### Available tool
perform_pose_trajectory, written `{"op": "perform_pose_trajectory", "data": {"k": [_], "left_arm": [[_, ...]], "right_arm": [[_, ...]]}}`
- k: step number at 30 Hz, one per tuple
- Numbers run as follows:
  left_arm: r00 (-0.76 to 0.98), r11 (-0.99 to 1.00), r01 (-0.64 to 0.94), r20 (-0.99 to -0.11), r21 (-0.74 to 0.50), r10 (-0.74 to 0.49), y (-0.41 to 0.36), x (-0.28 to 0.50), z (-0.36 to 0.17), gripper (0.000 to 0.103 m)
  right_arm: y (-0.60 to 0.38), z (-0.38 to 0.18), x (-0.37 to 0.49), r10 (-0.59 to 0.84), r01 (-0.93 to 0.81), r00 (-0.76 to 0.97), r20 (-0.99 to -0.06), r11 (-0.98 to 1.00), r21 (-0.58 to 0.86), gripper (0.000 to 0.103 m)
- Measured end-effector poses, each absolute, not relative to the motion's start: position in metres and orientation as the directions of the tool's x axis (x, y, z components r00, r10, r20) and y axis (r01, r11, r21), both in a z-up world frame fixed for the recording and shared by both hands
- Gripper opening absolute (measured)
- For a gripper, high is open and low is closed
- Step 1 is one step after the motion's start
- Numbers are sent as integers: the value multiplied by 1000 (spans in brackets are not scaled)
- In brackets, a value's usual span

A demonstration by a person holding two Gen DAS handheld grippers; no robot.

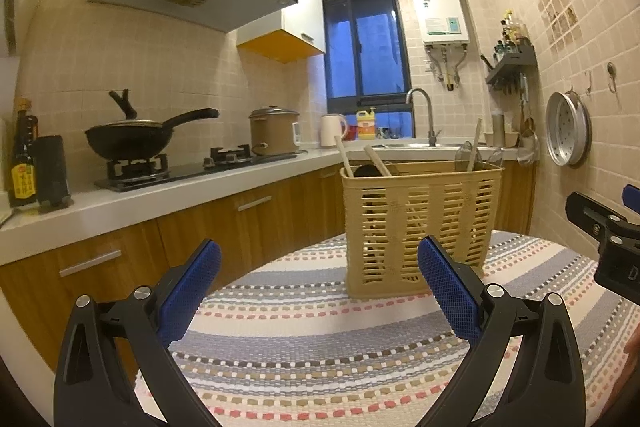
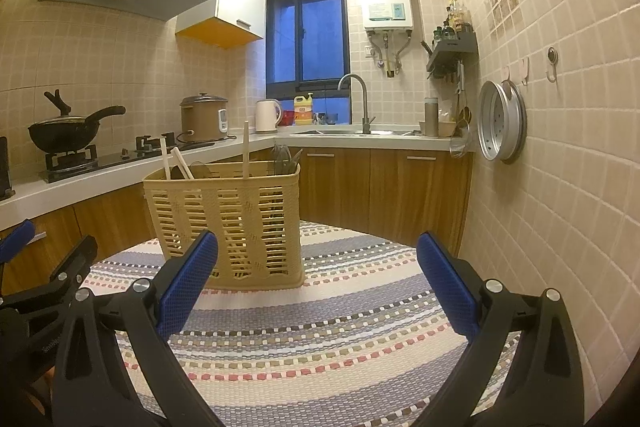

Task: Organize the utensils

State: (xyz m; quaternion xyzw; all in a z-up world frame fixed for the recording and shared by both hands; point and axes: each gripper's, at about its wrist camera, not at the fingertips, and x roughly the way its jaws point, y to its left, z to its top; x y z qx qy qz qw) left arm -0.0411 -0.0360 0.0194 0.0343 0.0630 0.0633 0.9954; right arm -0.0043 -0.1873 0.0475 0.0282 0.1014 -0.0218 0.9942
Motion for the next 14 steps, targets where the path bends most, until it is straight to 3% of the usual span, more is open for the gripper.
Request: {"op": "perform_pose_trajectory", "data": {"k": [14], "left_arm": [[985, 993, -106, -135, 47, 111, -29, -40, 22, 96]], "right_arm": [[-186, 47, -4, -26, 39, 978, -208, 998, 57, 95]]}}
